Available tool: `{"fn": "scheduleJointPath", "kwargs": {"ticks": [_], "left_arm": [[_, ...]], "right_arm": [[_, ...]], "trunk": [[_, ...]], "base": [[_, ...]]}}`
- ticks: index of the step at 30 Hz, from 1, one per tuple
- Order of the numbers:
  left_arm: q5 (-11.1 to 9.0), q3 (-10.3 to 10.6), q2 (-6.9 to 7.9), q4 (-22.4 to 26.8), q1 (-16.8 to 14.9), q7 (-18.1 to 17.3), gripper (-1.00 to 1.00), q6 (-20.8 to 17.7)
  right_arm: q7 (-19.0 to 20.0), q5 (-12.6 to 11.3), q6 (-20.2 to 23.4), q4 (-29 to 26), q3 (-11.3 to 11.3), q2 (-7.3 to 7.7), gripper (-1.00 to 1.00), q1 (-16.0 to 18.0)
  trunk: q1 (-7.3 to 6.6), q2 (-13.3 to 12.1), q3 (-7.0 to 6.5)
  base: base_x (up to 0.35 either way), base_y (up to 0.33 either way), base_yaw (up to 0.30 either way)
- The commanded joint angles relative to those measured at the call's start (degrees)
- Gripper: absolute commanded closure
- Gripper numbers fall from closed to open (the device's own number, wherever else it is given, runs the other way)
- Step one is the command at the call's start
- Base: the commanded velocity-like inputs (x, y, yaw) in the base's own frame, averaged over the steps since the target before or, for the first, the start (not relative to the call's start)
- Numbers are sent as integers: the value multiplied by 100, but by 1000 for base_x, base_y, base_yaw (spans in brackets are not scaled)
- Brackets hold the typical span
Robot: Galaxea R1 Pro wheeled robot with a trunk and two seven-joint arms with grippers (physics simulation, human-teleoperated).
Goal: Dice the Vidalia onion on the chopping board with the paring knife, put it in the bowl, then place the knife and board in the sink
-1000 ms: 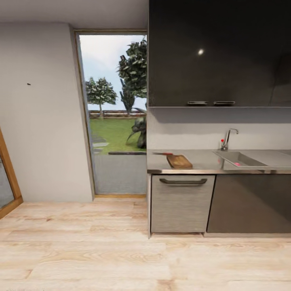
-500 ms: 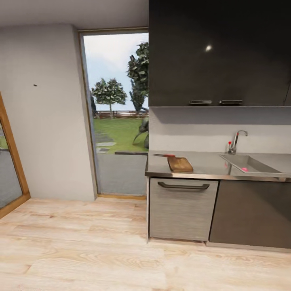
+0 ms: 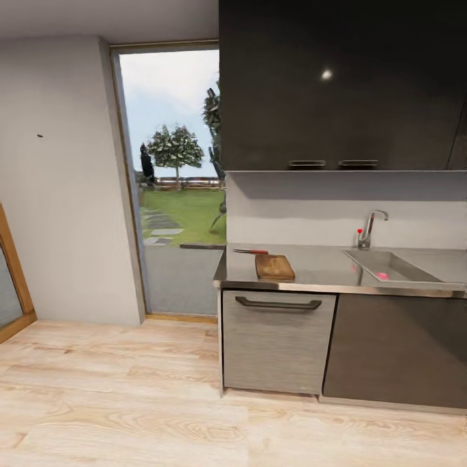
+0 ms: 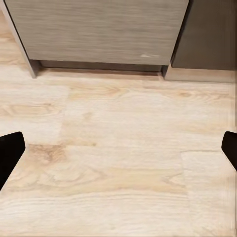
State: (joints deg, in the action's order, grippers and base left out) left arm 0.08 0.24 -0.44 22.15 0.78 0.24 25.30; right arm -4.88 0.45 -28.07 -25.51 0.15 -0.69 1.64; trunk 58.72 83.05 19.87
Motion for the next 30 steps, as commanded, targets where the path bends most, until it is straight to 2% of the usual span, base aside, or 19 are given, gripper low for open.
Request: {"fn": "scheduleJointPath", "kwargs": {"ticks": [1, 4, 5, 7, 9, 13, 30], "left_arm": [[0, 2, 0, 8, 2, 3, -100, 8], [-6, 2, 0, 8, 2, 3, -100, 9], [-13, 2, 3, 8, 2, 3, -100, 10], [-15, -2, 6, 5, 2, 3, -100, 10], [-17, -4, 8, 1, 2, 3, -100, 10], [-18, -12, 19, 0, 2, 3, -100, 10], [-32, -33, 61, -65, 2, 3, -100, 10]], "right_arm": [[-21, 3, -12, 21, 4, 2, -100, 3], [-20, -4, 5, 115, 2, -1, -100, 3], [-10, -17, 21, 475, 2, -36, -100, 3], [2, -27, 27, 824, 2, -56, -100, 3], [10, -32, 34, 1503, -1, -71, -100, 3], [2, -27, 35, 2032, -5, -44, -100, 3], [-13, -29, 28, 2191, -7, -55, -100, 3]], "trunk": [[1, 3, 5], [1, 3, 5], [1, 3, 5], [1, 3, 5], [1, 3, 5], [1, 3, 5], [1, 3, 5]], "base": [[61, -120, 0], [35, -69, 0], [8, -16, 0], [5, -11, 0], [2, -3, 0], [1, -1, 0], [0, 0, 0]]}}
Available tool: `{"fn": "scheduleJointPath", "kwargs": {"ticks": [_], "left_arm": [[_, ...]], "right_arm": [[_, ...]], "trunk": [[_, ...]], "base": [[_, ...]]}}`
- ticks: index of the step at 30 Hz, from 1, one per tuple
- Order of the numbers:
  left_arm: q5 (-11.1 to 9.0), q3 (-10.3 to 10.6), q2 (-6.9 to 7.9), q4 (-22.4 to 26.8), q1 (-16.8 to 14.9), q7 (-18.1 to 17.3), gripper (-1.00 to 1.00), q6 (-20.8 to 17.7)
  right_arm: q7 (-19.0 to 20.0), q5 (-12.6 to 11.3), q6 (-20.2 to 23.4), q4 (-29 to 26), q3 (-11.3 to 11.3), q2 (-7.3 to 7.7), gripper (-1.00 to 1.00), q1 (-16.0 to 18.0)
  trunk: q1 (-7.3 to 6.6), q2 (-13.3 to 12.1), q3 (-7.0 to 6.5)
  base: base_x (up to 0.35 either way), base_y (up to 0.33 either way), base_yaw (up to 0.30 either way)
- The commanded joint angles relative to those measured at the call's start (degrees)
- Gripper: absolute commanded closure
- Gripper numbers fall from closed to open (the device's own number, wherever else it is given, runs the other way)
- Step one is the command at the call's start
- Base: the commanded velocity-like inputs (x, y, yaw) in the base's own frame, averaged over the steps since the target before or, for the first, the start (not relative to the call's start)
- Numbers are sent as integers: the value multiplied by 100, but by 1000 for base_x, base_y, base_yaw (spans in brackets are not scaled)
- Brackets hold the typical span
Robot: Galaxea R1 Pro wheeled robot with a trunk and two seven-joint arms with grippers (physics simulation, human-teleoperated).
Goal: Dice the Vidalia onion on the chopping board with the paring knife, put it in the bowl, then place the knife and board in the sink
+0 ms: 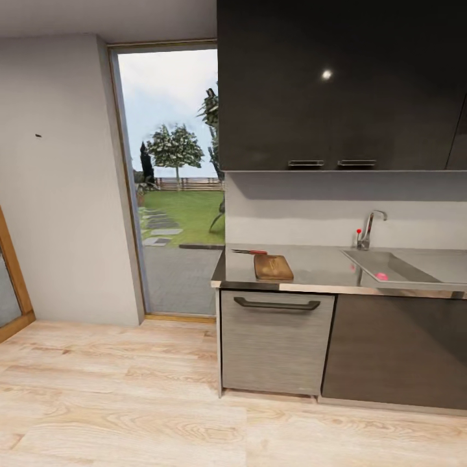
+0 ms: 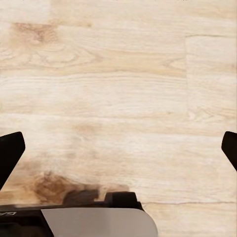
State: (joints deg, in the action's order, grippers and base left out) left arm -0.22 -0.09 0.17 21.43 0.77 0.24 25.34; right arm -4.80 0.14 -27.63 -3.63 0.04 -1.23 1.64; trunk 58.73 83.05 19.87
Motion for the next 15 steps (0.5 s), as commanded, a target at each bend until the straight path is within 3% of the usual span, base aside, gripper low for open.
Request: {"fn": "scheduleJointPath", "kwargs": {"ticks": [1, 15], "left_arm": [[1, 0, 0, 5, 2, 2, -100, 6], [2, 0, 1, 1, 2, 2, -100, 6]], "right_arm": [[-21, 3, -18, 1, 1, 2, -100, 3], [-21, 4, -22, -7, -2, -5, -100, 3]], "trunk": [[0, 3, 5], [0, 3, 5]], "base": [[0, 0, 0], [0, 0, 0]]}}
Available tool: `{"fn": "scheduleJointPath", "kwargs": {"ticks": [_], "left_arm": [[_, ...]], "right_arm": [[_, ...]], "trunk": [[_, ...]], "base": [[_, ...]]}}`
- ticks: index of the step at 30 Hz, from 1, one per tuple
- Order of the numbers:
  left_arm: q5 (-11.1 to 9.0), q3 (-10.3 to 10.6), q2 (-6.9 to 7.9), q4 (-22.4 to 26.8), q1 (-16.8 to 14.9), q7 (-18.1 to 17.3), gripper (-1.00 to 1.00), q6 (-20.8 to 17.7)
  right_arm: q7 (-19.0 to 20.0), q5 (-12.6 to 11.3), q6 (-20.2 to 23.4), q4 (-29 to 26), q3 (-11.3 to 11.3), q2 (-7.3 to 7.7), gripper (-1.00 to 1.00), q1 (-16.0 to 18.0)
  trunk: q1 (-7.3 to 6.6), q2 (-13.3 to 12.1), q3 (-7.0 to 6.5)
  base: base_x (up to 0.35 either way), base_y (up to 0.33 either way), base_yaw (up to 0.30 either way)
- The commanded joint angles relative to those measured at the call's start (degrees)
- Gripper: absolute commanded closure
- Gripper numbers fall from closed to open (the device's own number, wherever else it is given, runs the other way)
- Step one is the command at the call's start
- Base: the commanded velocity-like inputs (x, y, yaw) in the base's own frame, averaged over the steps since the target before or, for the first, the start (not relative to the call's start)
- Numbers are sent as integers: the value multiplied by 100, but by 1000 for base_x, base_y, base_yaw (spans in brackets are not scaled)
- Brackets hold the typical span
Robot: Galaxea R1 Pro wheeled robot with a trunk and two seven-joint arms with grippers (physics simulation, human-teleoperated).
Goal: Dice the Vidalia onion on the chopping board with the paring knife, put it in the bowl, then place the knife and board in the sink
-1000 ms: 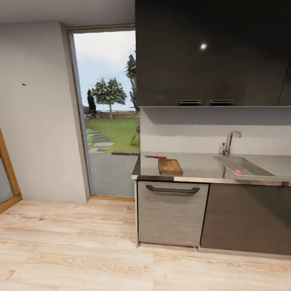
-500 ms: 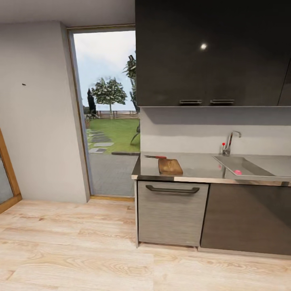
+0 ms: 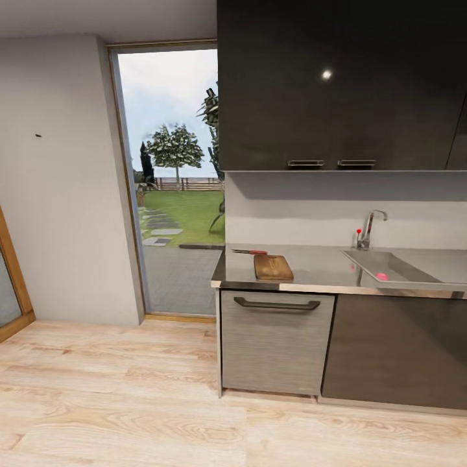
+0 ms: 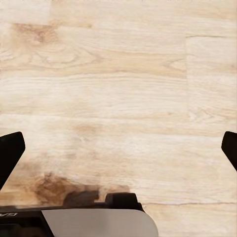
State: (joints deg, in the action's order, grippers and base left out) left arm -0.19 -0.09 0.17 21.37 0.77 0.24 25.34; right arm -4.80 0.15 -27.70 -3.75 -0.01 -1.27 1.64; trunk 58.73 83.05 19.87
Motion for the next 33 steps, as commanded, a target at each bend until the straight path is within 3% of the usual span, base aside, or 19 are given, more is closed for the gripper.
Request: {"fn": "scheduleJointPath", "kwargs": {"ticks": [1, 33], "left_arm": [[-1, 0, 0, 8, 2, 2, -100, 6], [-16, 11, -35, -53, 2, 2, -100, 6]], "right_arm": [[-20, 3, -16, 3, 1, 0, -100, 3], [-9, 0, -13, 6, 1, -8, -100, 3]], "trunk": [[0, 3, 5], [0, 3, 5]], "base": [[0, 0, 0], [0, 0, 0]]}}
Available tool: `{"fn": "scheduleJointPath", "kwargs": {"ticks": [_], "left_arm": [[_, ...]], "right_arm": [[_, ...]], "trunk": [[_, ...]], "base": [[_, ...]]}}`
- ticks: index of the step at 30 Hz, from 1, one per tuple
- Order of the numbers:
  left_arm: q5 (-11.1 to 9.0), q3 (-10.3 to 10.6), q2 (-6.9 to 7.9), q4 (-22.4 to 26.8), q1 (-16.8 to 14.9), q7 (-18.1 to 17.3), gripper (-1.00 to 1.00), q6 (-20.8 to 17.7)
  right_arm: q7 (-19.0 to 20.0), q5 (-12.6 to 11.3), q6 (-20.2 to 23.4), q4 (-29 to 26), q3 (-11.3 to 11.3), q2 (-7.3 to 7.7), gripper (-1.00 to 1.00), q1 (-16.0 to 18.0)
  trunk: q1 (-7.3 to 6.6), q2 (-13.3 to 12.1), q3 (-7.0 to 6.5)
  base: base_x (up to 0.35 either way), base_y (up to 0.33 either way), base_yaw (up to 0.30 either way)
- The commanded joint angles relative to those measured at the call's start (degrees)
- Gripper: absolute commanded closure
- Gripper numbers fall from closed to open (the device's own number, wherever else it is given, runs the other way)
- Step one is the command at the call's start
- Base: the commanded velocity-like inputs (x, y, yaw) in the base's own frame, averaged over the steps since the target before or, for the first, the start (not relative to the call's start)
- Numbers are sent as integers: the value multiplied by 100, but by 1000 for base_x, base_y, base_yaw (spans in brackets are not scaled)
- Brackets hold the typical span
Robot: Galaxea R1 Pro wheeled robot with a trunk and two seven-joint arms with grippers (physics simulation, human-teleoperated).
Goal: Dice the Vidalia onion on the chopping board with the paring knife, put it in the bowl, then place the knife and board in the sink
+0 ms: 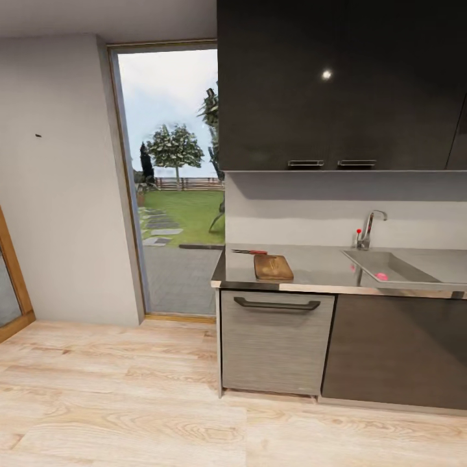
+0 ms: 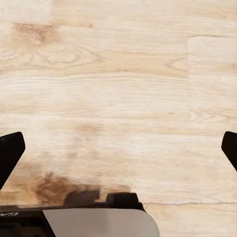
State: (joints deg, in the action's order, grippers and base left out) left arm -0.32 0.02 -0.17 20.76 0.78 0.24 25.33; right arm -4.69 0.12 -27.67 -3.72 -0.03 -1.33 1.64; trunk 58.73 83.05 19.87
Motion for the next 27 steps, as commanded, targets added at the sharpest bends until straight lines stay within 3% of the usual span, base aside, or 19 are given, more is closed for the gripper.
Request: {"fn": "scheduleJointPath", "kwargs": {"ticks": [1, 10, 14, 19, 27], "left_arm": [[-3, -4, 0, 9, 2, 2, -100, 7], [5, -11, 6, -1, 2, 2, -100, 7], [5, -18, 27, -1, 2, 2, -100, 7], [5, -30, 58, 11, 2, 2, -100, 7], [9, -37, 92, 400, 2, 4, -100, 3]], "right_arm": [[-13, 0, -14, 7, 6, -7, -100, 3], [3, -20, -48, -194, -5, -3, -100, 3], [-32, 3, -25, -1245, -6, 20, -100, 3], [-43, 24, 5, -2064, -8, 55, -100, 3], [-21, 24, -40, -2337, -12, 69, -100, 3]], "trunk": [[0, 3, 5], [0, 3, 5], [0, 3, 5], [0, 3, 5], [0, 3, 5]], "base": [[0, 0, 0], [0, 0, 0], [0, 0, 0], [0, 0, 0], [0, 0, 0]]}}
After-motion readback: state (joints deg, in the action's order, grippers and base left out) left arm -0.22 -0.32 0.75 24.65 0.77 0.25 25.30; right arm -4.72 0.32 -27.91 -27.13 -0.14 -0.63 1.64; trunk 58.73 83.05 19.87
